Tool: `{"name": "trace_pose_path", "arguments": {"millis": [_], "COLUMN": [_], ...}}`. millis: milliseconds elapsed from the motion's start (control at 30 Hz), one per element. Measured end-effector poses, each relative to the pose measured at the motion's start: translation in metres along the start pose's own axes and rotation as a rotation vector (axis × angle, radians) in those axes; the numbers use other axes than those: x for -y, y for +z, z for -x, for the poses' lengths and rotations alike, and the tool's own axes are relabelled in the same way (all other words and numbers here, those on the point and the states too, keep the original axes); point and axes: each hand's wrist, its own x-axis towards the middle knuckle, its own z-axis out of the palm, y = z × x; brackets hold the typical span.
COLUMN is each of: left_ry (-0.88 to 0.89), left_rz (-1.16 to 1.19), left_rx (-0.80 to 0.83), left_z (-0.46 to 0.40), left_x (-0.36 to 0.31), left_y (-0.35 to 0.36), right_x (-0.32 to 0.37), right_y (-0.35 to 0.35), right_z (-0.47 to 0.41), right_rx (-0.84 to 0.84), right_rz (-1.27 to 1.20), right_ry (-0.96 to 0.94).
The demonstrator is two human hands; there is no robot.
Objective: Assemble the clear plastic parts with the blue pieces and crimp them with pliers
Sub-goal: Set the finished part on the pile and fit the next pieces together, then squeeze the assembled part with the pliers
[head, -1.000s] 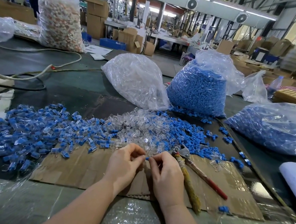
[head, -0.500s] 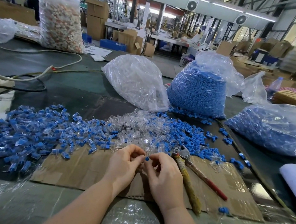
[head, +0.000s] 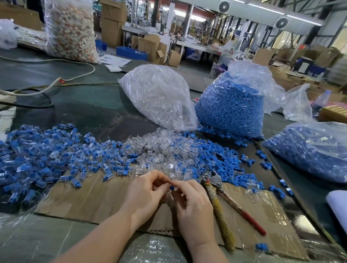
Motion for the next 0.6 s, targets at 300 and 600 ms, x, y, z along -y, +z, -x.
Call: {"name": "trace_pose_path", "arguments": {"millis": [300,600], "left_ry": [-0.016,-0.127], "left_rz": [-0.024,0.188], "left_rx": [-0.019,0.004], "left_z": [-0.003,-0.007], "left_x": [0.004,0.006], "left_y": [0.002,-0.001], "right_x": [0.004,-0.015], "right_y": [-0.002,-0.039], "right_z": [0.0,-0.007], "right_rx": [-0.062,0.207], "right_rz": [0.051,0.653], "right_ry": [0.031,0.721]}}
